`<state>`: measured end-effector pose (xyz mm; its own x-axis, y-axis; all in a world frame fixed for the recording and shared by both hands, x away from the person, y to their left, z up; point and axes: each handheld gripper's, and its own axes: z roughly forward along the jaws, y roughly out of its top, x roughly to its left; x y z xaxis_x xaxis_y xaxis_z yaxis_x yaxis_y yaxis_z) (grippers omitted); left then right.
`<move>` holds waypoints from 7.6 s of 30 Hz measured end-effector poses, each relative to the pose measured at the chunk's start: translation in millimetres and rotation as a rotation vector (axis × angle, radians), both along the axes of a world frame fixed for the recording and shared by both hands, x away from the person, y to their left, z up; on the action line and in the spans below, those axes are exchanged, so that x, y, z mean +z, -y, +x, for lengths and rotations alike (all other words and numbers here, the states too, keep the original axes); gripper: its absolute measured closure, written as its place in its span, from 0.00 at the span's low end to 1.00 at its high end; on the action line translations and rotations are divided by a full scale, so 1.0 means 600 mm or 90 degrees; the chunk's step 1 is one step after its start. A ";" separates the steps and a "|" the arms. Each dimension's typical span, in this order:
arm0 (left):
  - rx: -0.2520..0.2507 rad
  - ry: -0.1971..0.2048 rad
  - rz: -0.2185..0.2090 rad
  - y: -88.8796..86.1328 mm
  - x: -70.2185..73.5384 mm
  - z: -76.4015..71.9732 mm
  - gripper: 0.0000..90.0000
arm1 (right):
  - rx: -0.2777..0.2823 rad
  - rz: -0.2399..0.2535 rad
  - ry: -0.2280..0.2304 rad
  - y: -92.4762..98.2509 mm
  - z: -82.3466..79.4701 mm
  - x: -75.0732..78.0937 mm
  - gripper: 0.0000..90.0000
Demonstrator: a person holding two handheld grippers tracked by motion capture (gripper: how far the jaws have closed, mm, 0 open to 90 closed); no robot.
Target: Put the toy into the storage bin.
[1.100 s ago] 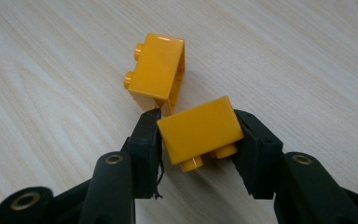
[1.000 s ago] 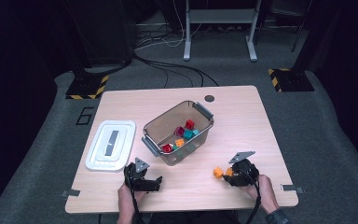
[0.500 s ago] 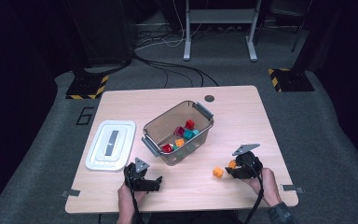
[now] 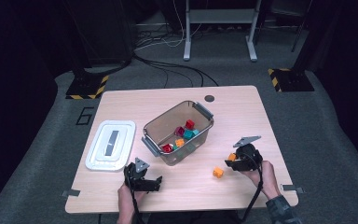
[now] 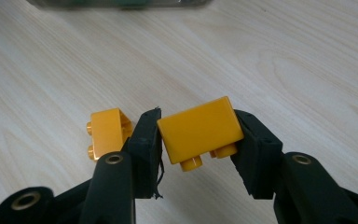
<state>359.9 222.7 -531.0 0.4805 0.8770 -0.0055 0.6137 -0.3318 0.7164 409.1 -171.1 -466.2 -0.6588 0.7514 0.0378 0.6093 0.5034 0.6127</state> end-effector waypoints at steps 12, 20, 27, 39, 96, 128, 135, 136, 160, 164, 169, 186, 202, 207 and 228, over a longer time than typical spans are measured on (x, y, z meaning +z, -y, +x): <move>0.000 0.000 0.000 0.000 0.000 0.000 0.00 | -0.011 0.009 0.005 0.002 0.030 0.019 0.61; 0.000 0.000 0.000 0.000 0.000 0.000 0.00 | -0.011 0.009 0.014 -0.004 0.051 0.038 0.61; 0.000 0.000 0.000 0.000 0.000 0.000 0.00 | -0.010 0.010 0.017 -0.009 0.064 0.054 0.61; 0.002 0.003 -0.003 0.001 -0.001 0.000 0.00 | -0.007 0.008 0.029 -0.011 0.085 0.090 0.61; 0.000 0.002 -0.002 0.000 0.000 0.000 0.00 | 0.043 0.010 0.064 -0.128 0.188 0.205 0.61; 0.001 0.000 -0.001 0.000 0.000 0.000 0.00 | 0.011 0.024 0.090 -0.092 0.139 0.209 0.09; 0.001 0.000 -0.001 0.000 0.000 0.000 0.00 | -0.005 0.024 0.082 -0.047 0.107 0.179 0.05; 0.001 0.000 0.000 0.000 0.000 0.000 0.00 | -0.006 0.023 0.079 -0.042 0.104 0.174 0.04; 0.000 0.000 0.000 0.000 0.000 0.000 0.00 | 0.010 -0.001 -0.003 -0.037 0.028 0.038 0.00; 0.001 0.000 0.000 0.000 0.000 0.000 0.00 | 0.018 -0.006 -0.015 -0.041 0.018 0.017 0.00; 0.001 0.000 0.000 0.000 0.000 0.000 0.00 | 0.030 -0.021 -0.032 -0.048 0.006 -0.002 0.00; 0.001 0.000 0.000 0.000 0.000 0.000 0.00 | 0.031 -0.038 -0.049 -0.064 -0.007 -0.045 0.02; 0.001 0.000 0.000 0.000 0.000 0.000 0.00 | 0.061 -0.051 -0.033 -0.066 -0.027 -0.046 0.74; 0.001 0.000 -0.001 0.000 0.000 0.000 0.00 | 0.052 -0.046 -0.030 -0.058 -0.021 -0.045 0.75; 0.001 0.000 0.000 0.000 0.000 0.000 0.00 | 0.023 -0.020 -0.007 -0.036 0.018 -0.002 0.75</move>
